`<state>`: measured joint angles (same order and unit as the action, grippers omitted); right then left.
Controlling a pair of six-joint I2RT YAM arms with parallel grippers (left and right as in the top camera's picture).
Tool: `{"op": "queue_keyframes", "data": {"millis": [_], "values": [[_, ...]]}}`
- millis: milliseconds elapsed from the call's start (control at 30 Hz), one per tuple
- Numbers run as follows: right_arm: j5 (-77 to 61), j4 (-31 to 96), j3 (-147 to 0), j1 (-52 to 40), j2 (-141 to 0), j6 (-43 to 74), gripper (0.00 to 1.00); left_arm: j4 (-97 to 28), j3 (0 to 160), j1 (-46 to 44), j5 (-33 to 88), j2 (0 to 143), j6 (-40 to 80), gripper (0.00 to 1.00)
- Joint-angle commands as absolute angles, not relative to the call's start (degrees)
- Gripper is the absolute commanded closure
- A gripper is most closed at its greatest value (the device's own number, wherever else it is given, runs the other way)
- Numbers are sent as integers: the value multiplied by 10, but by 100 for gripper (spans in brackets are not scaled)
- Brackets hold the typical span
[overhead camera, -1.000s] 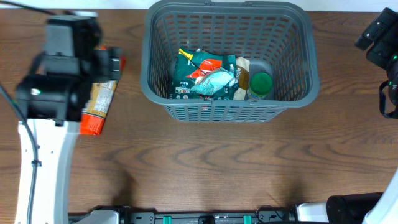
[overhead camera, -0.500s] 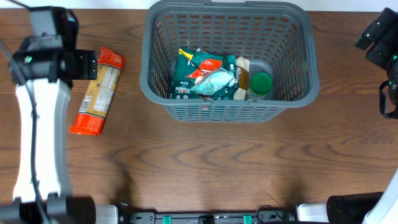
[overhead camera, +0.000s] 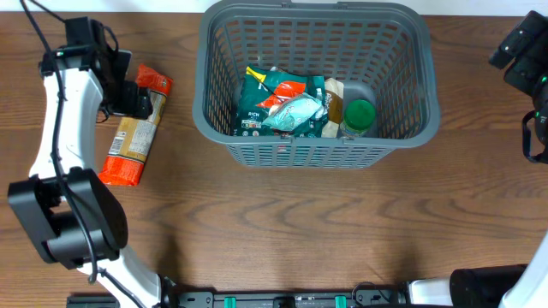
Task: Pack container
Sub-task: 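Move the left gripper to the red-ended spaghetti pack, then grasp the spaghetti pack with the left gripper and lift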
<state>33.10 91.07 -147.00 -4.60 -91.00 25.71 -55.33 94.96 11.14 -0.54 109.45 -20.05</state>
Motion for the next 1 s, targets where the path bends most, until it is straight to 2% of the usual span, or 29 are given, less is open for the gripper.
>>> {"op": "queue_keyframes", "data": {"millis": [0,333,967], "values": [[340,912,-1469,-41,-911,265,1,-555,947,129,36,1112,-215,2],[340,912,-1469,-41,-911,265,1,-534,884,149,73,1158,-243,2],[340,912,-1469,-41,-911,265,1,-315,729,149,73,1184,-244,2]]}}
